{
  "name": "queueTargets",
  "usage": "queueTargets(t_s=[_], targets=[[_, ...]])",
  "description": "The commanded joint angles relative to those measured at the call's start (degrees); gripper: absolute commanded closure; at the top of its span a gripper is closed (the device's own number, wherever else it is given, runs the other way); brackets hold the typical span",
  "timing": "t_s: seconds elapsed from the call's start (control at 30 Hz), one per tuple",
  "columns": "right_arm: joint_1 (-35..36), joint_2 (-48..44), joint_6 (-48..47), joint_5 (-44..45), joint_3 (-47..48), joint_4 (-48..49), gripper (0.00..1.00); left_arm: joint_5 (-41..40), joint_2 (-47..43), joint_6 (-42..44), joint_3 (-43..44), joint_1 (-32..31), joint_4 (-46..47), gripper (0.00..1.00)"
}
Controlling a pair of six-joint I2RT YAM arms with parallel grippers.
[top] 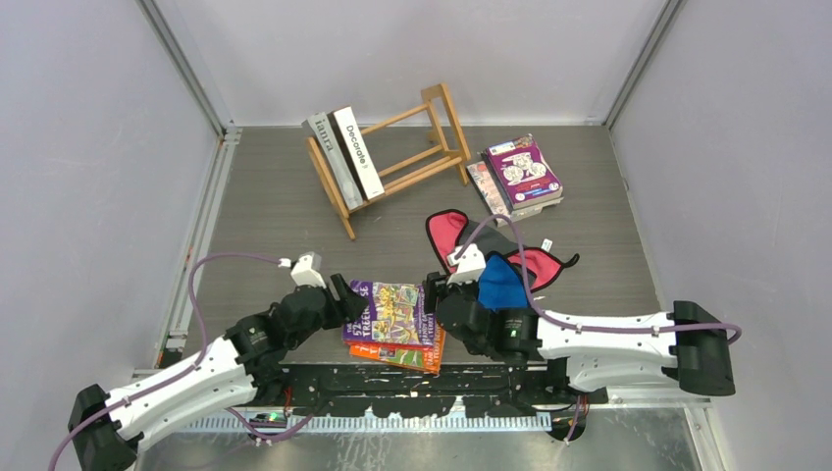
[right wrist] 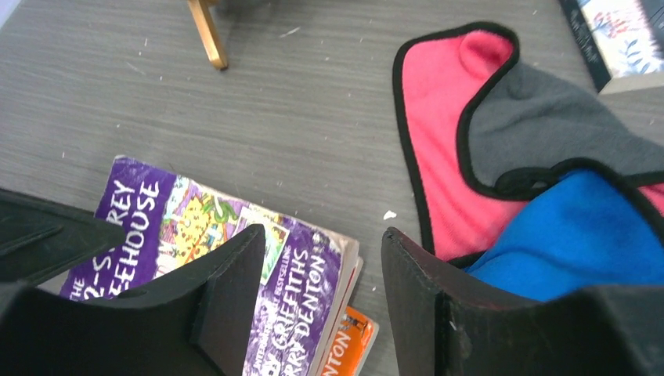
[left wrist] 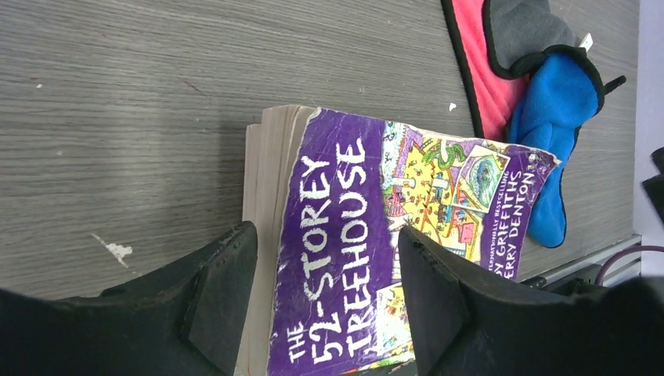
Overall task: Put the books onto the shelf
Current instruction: Pick up the book from the center of the board.
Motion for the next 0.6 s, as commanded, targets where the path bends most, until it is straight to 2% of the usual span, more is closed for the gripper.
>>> queueTargets(t_s=[0.0, 0.3, 0.57], targets=[[2.45, 1.65, 7.53, 3.81, -1.06, 0.62, 0.38, 1.37, 2.96, 0.79, -0.37, 0.40, 8.53, 0.33], [3.62, 2.94, 13.07, -0.37, -4.71, 4.40, 0.38, 3.33, 3.59, 0.89, -1.06, 0.81, 10.79, 0.34], [4.53, 8.66, 15.31, -2.60, -3.14, 6.90, 0.38, 4.34, 2.99, 1.02, -1.21, 1.31, 11.14, 0.36]])
